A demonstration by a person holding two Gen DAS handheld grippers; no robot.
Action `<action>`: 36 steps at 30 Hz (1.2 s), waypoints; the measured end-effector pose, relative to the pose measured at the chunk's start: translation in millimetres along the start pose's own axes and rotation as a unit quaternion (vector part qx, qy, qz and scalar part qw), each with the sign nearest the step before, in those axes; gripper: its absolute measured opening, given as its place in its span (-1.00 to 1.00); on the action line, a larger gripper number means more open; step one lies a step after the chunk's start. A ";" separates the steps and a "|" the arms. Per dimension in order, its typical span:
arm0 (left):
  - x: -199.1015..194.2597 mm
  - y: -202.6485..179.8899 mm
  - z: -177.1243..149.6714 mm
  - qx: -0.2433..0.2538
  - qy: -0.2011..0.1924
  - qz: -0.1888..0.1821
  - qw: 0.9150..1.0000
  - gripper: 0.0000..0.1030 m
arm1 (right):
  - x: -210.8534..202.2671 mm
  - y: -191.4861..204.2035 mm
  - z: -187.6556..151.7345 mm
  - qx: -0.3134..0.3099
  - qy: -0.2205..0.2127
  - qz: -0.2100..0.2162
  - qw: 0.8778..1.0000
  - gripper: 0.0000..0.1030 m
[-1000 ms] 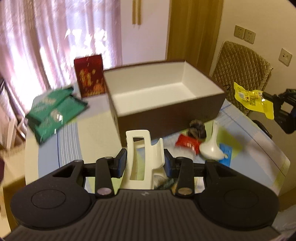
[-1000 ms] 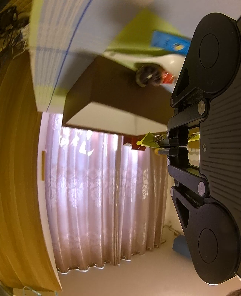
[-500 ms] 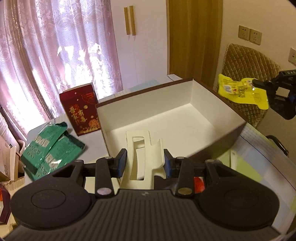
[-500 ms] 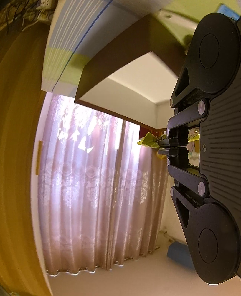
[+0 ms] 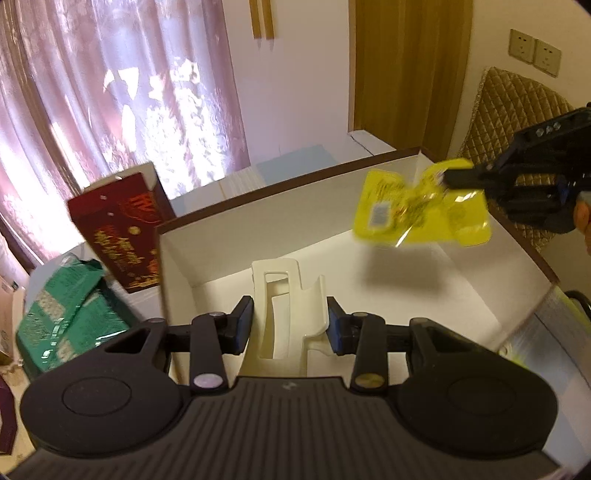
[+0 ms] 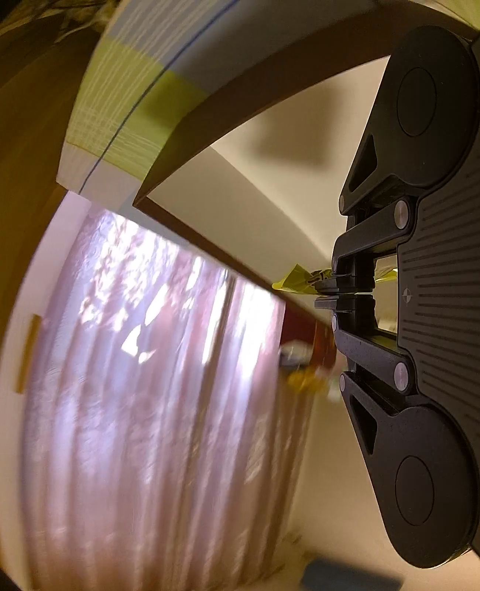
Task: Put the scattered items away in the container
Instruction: 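Carry both items over the box and release them inside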
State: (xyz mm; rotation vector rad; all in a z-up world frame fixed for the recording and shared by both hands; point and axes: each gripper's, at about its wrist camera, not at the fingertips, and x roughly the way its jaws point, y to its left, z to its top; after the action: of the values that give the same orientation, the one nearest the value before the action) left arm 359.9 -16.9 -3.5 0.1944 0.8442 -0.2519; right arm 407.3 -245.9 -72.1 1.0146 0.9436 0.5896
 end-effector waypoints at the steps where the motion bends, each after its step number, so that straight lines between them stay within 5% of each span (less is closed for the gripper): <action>1: 8.0 0.0 2.4 -0.004 0.006 -0.001 1.000 -0.32 | 6.4 0.6 0.6 -0.006 0.004 -0.009 1.000 -0.93; 10: 80.1 1.5 11.1 -0.018 0.065 0.001 0.998 -0.31 | 55.2 11.7 0.9 -0.115 0.039 -0.114 0.986 -0.93; 18: 114.6 7.1 5.1 -0.038 0.108 0.012 0.993 -0.30 | 89.4 22.5 -19.4 -0.287 0.071 -0.199 0.934 -0.92; 20: 114.5 9.3 4.9 -0.044 0.110 0.011 0.993 -0.25 | 92.7 24.4 -27.1 -0.316 0.083 -0.206 0.922 -0.35; 21: 113.9 8.9 6.0 -0.042 0.111 0.021 0.993 -0.02 | 93.5 25.1 -29.5 -0.326 0.087 -0.207 0.919 0.60; 22: 112.9 8.5 7.0 -0.037 0.113 0.031 0.992 0.26 | 91.9 27.2 -33.1 -0.336 0.076 -0.212 0.914 0.80; 30: 82.4 9.2 9.5 -0.022 0.099 0.043 0.994 0.54 | 76.8 45.2 -45.2 -0.379 0.105 -0.198 0.898 0.80; 36: 54.5 6.8 7.1 -0.020 0.091 0.048 0.995 0.56 | 51.7 60.4 -51.0 -0.403 0.125 -0.185 0.887 0.81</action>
State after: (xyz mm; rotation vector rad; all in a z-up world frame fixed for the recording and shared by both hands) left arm 401.7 -20.1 -39.6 0.2219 1.0165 -0.1287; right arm 388.3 -156.6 -47.9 0.0041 0.9526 0.7064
